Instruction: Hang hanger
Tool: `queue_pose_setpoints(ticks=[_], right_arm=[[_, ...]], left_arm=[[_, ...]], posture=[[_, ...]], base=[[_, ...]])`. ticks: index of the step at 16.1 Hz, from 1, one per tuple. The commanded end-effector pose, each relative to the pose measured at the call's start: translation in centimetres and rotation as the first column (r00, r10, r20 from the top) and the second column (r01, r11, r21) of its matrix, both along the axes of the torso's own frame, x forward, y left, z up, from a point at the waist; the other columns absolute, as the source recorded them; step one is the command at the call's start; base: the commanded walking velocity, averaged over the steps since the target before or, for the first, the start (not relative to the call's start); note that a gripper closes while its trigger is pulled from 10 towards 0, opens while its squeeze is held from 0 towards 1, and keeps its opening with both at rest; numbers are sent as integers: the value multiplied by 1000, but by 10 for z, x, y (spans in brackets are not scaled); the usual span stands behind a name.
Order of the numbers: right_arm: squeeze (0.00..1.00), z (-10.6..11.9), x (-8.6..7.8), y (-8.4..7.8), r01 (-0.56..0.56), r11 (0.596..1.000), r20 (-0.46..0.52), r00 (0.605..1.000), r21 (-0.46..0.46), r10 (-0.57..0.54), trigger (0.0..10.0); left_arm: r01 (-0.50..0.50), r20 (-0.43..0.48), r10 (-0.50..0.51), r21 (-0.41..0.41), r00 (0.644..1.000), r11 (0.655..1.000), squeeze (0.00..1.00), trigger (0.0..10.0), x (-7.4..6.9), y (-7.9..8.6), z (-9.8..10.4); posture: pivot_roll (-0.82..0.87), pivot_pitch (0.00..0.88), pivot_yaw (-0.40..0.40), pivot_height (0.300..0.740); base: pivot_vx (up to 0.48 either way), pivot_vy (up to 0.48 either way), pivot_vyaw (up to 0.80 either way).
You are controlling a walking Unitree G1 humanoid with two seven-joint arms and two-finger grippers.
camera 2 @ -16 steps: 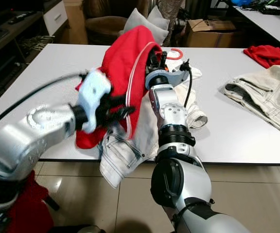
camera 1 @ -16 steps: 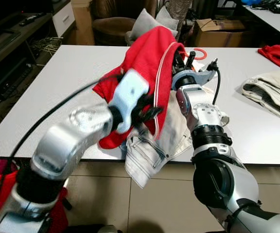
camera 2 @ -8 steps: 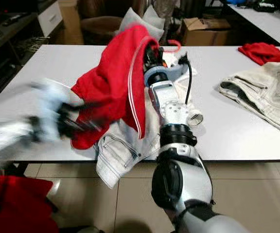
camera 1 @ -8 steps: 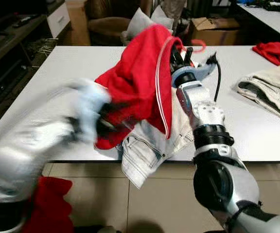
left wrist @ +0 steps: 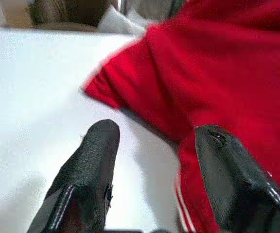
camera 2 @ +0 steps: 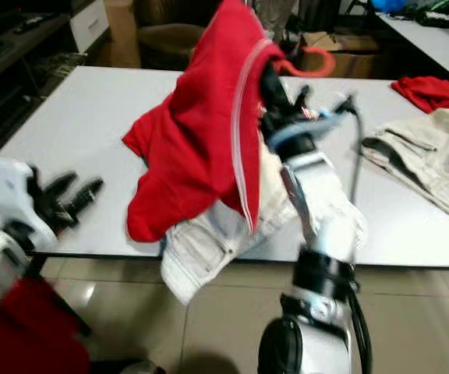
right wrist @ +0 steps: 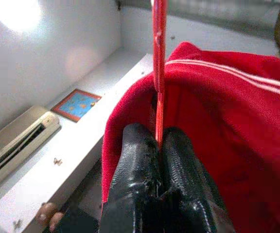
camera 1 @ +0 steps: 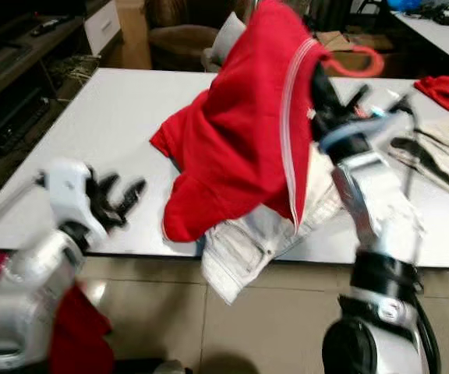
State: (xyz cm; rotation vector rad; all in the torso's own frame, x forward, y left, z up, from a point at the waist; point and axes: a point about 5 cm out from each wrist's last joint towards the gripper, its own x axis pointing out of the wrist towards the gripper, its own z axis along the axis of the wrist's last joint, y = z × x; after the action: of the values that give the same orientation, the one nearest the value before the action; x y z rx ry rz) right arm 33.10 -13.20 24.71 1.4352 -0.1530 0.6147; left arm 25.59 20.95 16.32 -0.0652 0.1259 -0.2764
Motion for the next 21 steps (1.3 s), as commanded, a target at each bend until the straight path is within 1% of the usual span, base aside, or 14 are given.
queue_pose_setpoints(ticks=[1, 2, 3, 8, 10, 11, 12, 14, 15, 16, 17, 18, 20, 21], right_arm=[[0, 14, -7, -4, 11, 999, 51, 999, 52, -14, 10000], [0, 20, -9, -9, 13, 996, 56, 998, 91, -18, 10000], [0, 24, -11, -12, 16, 995, 75, 997, 99, -24, 10000], [0, 40, -15, -24, 23, 992, 136, 990, 121, -39, 10000], [0, 48, -16, -28, 27, 995, 171, 984, 98, -43, 10000], [0, 58, -16, -30, 18, 996, 218, 975, 84, -36, 10000], [0, 69, -14, -28, 10, 999, 252, 968, 38, -19, 10000], [0, 79, -14, -25, 1, 1000, 289, 957, 6, -3, 10000], [0, 89, -15, -24, -6, 1000, 326, 945, -3, 7, 10000], [0, 103, -19, -25, -13, 1000, 383, 924, -9, 16, 10000], [0, 120, -25, -27, -20, 1000, 451, 892, -8, 22, 10000], [0, 133, -27, -29, -13, 1000, 478, 878, -22, 22, 10000], [0, 151, -35, -33, 13, 998, 533, 846, -65, 24, 10000], [0, 152, -36, -33, 13, 997, 537, 843, -79, 32, 10000]], left_arm=[[2, 14, -2, 14, 1000, 1000, 0, 10000, 1, -5, 0], [11, 15, -11, 16, 1000, 1000, 0, 10000, 3, -9, -1], [13, 23, -14, 23, 1000, 1000, 0, 10000, 4, -10, -1], [12, 61, -15, 43, 998, 999, 0, 10000, 6, -12, 7], [20, 71, -24, 57, 997, 998, 0, 10000, 7, -13, 9], [16, 76, -21, 61, 997, 998, 0, 10000, 9, -12, 10], [4, 81, -10, 74, 997, 997, 0, 10000, 11, -10, 11], [-11, 86, 4, 84, 996, 996, 0, 10000, 13, -6, 12], [-22, 97, 13, 89, 995, 996, 0, 10000, 14, -2, 14], [-36, 116, 26, 88, 993, 995, 0, 10000, 15, 1, 19], [-51, 123, 45, 49, 991, 997, 0, 10000, 15, 6, 22], [-67, 130, 60, 47, 990, 997, 0, 10000, 16, 10, 23], [-50, 159, 40, 62, 987, 997, 0, 10000, 15, 10, 27], [-46, 169, 38, 47, 985, 998, 0, 10000, 15, 10, 28]], posture=[[82, 0, 20, 740], [81, 0, 20, 740], [80, 0, 20, 740], [90, 0, 20, 740], [88, 0, 26, 740], [85, 0, 32, 740], [83, 0, 34, 740], [86, 0, 37, 740], [96, 0, 35, 740], [101, 0, 35, 740], [102, 0, 36, 740], [102, 0, 36, 740], [103, 0, 33, 740], [100, 0, 35, 740]], base=[[0, -458, 0], [0, -461, 0], [0, -465, 0], [0, -466, 723], [0, -465, 316], [0, -465, 0], [0, -469, 0], [0, -469, 0], [0, -469, 0], [0, -300, 0], [0, 0, 0], [0, 0, 0], [0, 0, 0], [0, 0, 0]])
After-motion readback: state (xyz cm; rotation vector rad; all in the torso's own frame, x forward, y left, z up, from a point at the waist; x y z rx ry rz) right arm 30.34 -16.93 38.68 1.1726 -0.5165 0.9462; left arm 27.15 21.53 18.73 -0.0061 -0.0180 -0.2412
